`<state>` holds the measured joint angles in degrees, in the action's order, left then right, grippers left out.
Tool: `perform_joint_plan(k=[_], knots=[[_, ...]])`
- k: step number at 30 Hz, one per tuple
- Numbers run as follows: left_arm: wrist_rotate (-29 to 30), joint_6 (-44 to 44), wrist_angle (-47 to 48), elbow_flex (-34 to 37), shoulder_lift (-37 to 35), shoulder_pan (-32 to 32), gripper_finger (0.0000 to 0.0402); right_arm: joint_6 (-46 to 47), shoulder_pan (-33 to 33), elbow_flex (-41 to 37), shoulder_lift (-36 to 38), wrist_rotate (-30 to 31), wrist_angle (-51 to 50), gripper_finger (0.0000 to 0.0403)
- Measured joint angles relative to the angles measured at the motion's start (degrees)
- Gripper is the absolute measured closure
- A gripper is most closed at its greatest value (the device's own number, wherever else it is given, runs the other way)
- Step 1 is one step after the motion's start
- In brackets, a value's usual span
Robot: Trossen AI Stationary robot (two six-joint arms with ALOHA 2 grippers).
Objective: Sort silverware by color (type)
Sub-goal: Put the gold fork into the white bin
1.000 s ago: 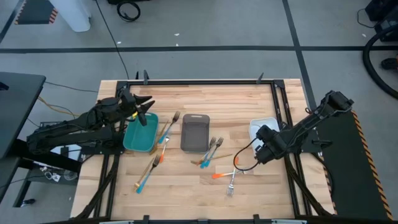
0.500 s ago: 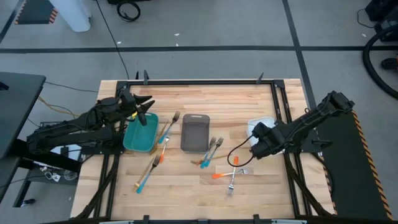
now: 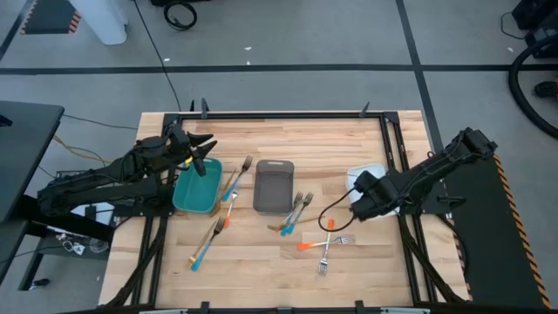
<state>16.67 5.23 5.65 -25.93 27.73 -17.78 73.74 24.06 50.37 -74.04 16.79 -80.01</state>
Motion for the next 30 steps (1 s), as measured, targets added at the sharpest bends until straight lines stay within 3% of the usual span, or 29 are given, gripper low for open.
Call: perform_joint_plan(k=[18, 30], knots=[[0.0, 0.0, 0.0, 0.0, 0.0, 0.0, 0.0271, -12.6, -5.7, -4.3, 0.4, -4.0, 3.7, 0.036], [0.0, -0.1, -0.1, 0.0, 0.0, 0.0, 0.0271, -17.4, -12.2, -11.7, 10.1, -6.1, 12.1, 0.036]])
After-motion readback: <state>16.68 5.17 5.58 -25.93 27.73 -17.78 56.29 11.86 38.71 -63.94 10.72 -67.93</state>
